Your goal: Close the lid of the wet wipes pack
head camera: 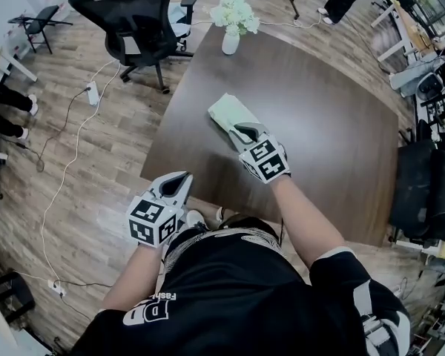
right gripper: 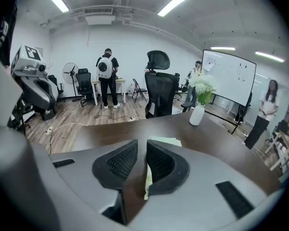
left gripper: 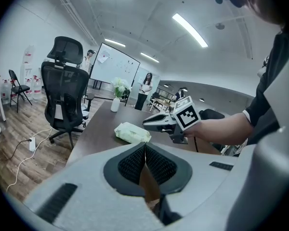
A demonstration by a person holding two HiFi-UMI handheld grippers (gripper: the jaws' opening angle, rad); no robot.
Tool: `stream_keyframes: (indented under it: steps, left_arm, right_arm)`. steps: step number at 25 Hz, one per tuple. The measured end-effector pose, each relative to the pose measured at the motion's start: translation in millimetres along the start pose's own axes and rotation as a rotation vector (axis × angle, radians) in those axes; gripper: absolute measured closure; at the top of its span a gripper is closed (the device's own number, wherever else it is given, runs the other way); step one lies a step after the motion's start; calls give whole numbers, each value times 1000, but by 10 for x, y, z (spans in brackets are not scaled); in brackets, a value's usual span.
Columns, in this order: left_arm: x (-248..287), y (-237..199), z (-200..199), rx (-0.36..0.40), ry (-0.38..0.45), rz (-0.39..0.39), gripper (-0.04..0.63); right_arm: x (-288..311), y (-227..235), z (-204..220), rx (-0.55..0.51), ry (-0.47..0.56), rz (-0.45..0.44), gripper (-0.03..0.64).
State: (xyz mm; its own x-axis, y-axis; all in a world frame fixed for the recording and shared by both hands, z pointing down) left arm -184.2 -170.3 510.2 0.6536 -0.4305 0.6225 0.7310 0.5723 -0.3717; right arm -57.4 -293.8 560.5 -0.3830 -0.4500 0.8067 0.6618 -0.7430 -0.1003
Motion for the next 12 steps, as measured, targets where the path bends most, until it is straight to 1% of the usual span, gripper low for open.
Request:
stream_keyframes:
  steps: [2,4,7,9,12]
  left_arm:
    - [-56,12,-46,11,16,4,575]
    - [-104,45,-94,21,33,16,575]
    - [-182,162,-109,35,46,41,575]
    - [-238,260,-88,51,47,56,575]
    - [-289,357,-69,79,47,70,575]
  right_arm:
    - [-167,-112,4,73,43,-34,554]
    - [-324,-234,19,177,99,-89,555]
    - [-559,-447,76,316,172,-178,580]
    - [-714,-600,118,349,202,-214,598]
    - [-921,-778,162,337,234,-224,611]
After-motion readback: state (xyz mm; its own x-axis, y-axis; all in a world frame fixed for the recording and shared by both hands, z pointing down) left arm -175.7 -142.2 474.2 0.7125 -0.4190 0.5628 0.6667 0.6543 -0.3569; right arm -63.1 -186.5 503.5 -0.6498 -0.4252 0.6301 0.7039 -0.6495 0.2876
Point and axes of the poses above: the fingertips, and each gripper's own axes: x forward along the fingers, y to its right, z out of its underside, the point moved 1 cm from there along -x, backward along the fingers, and after that the axes turned 14 degrees about -y, right-handed, at the moved point
